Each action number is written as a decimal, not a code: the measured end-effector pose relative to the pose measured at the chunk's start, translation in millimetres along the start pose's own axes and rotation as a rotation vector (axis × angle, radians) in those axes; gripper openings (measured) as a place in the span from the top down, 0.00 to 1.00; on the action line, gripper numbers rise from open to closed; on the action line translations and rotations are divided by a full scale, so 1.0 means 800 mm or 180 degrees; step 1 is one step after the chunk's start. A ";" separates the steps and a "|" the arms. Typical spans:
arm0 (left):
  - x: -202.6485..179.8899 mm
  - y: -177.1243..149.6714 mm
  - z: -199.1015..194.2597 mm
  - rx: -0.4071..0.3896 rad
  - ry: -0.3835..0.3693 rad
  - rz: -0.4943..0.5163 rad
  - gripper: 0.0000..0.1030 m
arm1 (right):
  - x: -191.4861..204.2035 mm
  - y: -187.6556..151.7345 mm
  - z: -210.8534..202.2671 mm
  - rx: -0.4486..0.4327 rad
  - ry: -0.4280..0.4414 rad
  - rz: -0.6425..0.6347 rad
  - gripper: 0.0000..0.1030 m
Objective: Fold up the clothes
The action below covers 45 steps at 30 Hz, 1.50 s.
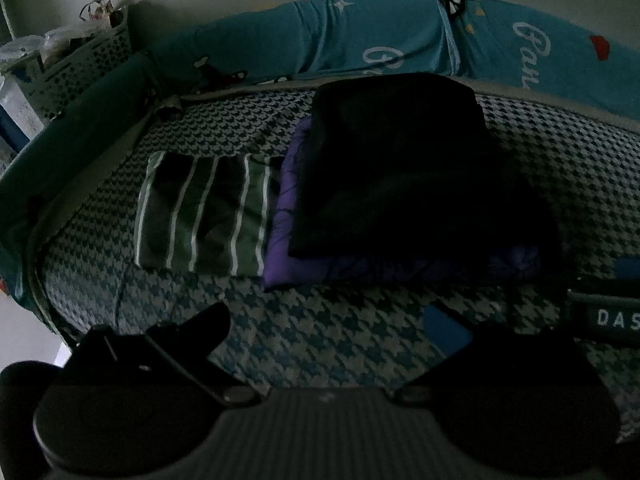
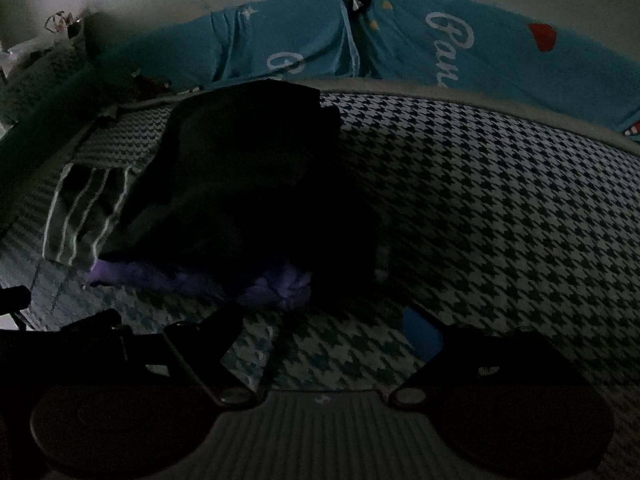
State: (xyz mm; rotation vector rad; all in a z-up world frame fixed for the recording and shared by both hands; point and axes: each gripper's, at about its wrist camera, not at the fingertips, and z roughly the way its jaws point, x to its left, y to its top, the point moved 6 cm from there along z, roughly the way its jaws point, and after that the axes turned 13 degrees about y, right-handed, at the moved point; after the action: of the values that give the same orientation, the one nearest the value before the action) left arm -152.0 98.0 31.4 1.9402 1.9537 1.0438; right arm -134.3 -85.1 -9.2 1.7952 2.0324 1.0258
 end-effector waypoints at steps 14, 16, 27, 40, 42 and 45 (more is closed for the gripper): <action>0.007 -0.004 -0.004 0.0055 -0.0047 -0.0037 0.00 | 0.017 0.005 0.008 0.0033 0.0022 -0.0093 0.15; 0.009 -0.004 -0.003 0.0068 -0.0048 -0.0044 0.00 | 0.019 0.006 0.009 0.0036 0.0025 -0.0092 0.15; 0.015 -0.007 0.010 0.0172 -0.0074 -0.0077 0.00 | 0.024 0.012 0.015 0.0022 0.0026 -0.0066 0.15; 0.020 -0.013 0.035 0.0325 -0.0101 -0.0136 0.00 | 0.038 0.015 0.030 0.0098 0.0031 -0.0144 0.15; 0.020 -0.013 0.038 0.0347 -0.0106 -0.0143 0.00 | 0.039 0.016 0.032 0.0106 0.0028 -0.0148 0.15; 0.020 -0.014 0.043 0.0369 -0.0112 -0.0147 0.00 | 0.040 0.015 0.036 0.0129 0.0024 -0.0158 0.15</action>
State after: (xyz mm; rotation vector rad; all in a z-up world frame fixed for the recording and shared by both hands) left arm -142.8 125.9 5.3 1.9472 2.0720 0.8972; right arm -114.5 -45.5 -13.5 1.7534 2.1059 0.9858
